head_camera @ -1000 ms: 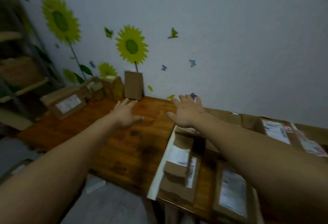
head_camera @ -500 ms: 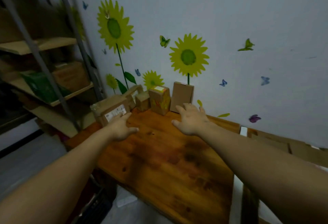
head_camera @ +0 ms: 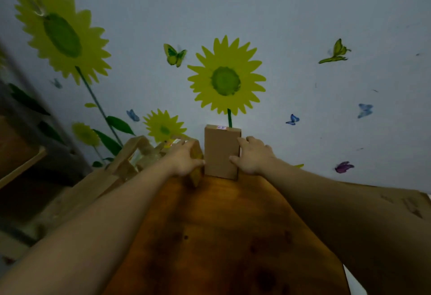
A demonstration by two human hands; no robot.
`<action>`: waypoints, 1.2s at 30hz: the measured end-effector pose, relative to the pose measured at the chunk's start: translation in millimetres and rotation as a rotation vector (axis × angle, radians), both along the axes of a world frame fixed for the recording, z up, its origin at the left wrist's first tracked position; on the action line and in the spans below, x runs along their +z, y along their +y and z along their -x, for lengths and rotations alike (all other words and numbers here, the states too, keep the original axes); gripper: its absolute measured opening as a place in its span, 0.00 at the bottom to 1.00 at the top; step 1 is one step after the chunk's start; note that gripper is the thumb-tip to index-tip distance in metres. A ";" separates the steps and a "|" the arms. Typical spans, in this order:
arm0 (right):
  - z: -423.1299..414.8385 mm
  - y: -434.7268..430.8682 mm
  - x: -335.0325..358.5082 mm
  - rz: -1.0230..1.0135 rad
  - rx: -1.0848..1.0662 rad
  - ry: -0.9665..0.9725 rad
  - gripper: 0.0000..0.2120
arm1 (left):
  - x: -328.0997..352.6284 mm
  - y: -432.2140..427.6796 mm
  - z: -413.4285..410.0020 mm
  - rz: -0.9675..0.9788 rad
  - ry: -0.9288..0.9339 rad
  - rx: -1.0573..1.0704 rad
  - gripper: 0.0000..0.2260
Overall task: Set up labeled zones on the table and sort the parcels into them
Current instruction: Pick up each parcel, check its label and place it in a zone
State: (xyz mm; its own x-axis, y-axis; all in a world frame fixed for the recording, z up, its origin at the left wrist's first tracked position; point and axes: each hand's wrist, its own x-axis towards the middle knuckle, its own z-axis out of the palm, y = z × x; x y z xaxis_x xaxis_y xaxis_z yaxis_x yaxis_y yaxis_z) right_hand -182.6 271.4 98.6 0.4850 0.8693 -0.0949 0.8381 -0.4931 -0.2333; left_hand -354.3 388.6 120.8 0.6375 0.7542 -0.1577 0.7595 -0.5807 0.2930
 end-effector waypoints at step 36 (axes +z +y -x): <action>57.0 -26.7 -70.8 -0.647 -0.835 0.982 0.32 | -67.2 -15.4 -13.0 0.969 -0.565 0.255 0.30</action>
State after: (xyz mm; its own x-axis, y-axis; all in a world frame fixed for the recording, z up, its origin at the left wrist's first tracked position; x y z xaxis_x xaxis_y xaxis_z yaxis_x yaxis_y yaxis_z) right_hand -239.6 244.7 27.8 0.8354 0.3883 -0.3890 -0.2644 -0.3365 -0.9038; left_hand -341.3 373.2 53.6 0.6479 0.5899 -0.4818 0.4403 0.2261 0.8689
